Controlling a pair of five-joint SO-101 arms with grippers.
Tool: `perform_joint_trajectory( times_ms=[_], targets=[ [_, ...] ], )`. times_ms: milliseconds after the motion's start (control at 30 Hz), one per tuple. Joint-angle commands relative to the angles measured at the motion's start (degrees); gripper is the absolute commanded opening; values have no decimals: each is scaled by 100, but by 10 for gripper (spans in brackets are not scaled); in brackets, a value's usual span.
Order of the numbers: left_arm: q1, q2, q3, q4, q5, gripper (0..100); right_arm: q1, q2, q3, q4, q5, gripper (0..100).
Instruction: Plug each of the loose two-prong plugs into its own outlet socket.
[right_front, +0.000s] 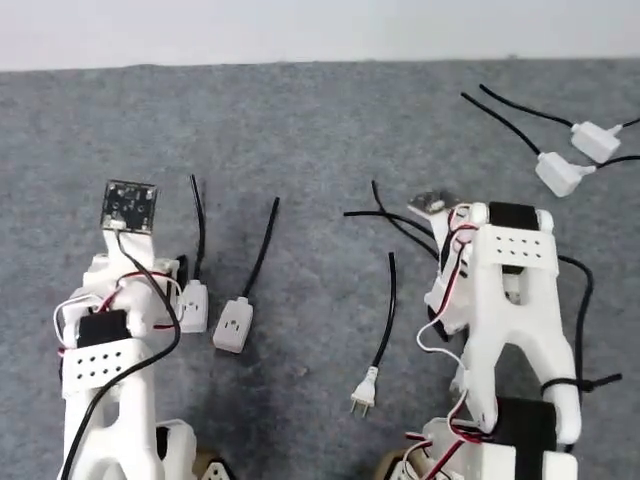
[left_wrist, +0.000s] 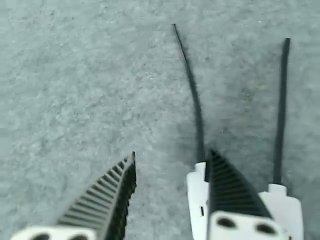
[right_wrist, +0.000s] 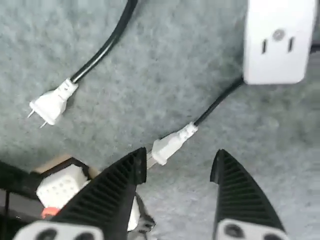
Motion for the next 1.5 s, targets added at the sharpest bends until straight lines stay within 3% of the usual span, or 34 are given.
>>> perform_joint_trajectory(
  times_ms=[0,167,433,900,1000,1100,1300,1433,1467],
  targets=[
    [-70,18,-57,-149,70,227,-40,13,-686,-57,431,219],
    [-70,35,-57,-167,70,227,-171,40,-993,-22,554,232],
    [-70,26,127,-457,79,227,-312,1332,-1354,57,738,433],
    [-79,26,127,-466,70,227,-171,3785,-1776,-374,897,437],
    [-79,18,127,-466,70,227,-136,4207,-1802,-418,897,356],
    [-79,18,127,-475,70,227,-171,4303,-1811,-400,888,142],
    [-79,18,136,-475,79,227,-189,4286,-1811,-259,879,132],
    [-79,18,136,-475,79,227,-497,3987,-1855,189,835,0],
    [-79,18,136,-475,79,227,-567,3908,-1864,207,844,20]
  ],
)
